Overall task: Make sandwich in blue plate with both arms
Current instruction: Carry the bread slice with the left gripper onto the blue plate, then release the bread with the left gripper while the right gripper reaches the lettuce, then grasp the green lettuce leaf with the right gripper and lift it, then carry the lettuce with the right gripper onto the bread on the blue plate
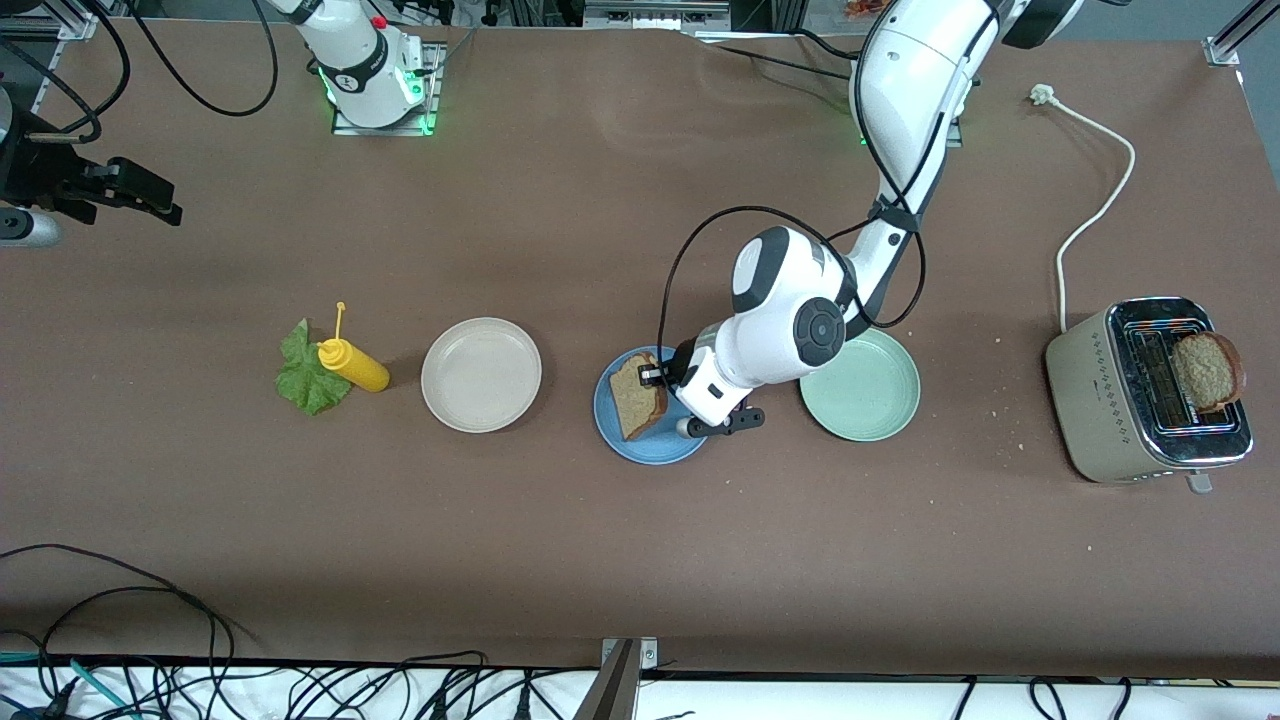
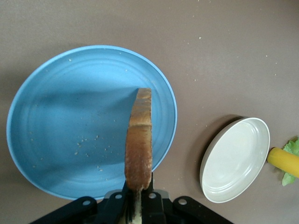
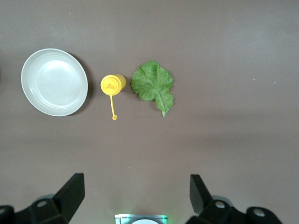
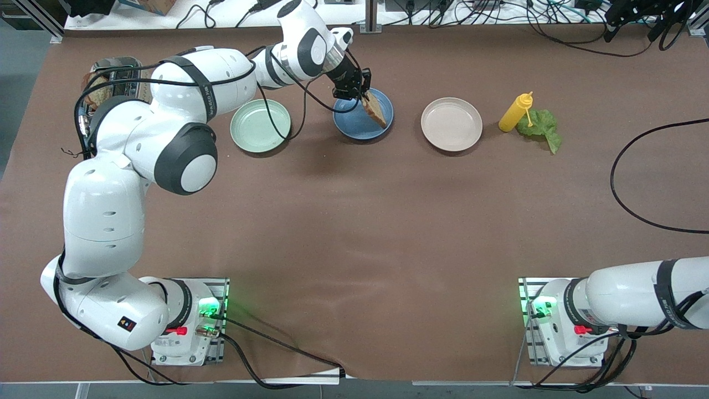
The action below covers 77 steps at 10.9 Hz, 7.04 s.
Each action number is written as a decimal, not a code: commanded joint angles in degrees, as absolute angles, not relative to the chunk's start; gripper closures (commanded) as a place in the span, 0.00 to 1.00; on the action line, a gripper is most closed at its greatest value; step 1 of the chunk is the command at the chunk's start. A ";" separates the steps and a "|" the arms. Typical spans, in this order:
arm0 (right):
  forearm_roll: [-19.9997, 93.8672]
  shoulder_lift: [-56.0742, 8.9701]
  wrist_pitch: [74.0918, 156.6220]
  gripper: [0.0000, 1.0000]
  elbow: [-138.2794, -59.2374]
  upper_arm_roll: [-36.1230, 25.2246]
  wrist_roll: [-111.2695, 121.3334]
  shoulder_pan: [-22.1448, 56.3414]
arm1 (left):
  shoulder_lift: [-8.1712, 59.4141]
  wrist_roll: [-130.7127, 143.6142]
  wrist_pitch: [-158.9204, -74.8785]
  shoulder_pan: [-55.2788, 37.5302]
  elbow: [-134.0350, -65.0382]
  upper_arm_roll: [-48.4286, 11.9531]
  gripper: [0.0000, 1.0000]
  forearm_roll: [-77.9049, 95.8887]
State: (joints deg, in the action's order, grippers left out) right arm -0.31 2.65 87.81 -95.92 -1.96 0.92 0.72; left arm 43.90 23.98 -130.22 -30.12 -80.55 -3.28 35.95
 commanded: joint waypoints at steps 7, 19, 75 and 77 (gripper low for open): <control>0.18 0.44 84.55 0.00 -96.15 -1.58 0.79 0.09 | 45.70 23.38 -133.86 -30.76 -79.71 1.48 0.00 37.18; -2.99 -16.24 100.94 0.00 -101.23 -4.04 6.04 -0.44 | 23.94 23.73 -128.85 -21.01 -91.99 4.92 0.00 17.84; -24.43 -42.09 141.94 1.00 -81.56 17.23 -62.13 27.95 | 0.09 23.47 -93.34 -5.98 -91.93 0.53 0.00 -3.78; -23.82 -42.36 141.94 0.80 -82.09 17.31 -62.40 28.74 | 0.09 23.47 -93.34 -5.98 -91.93 0.53 0.00 -3.78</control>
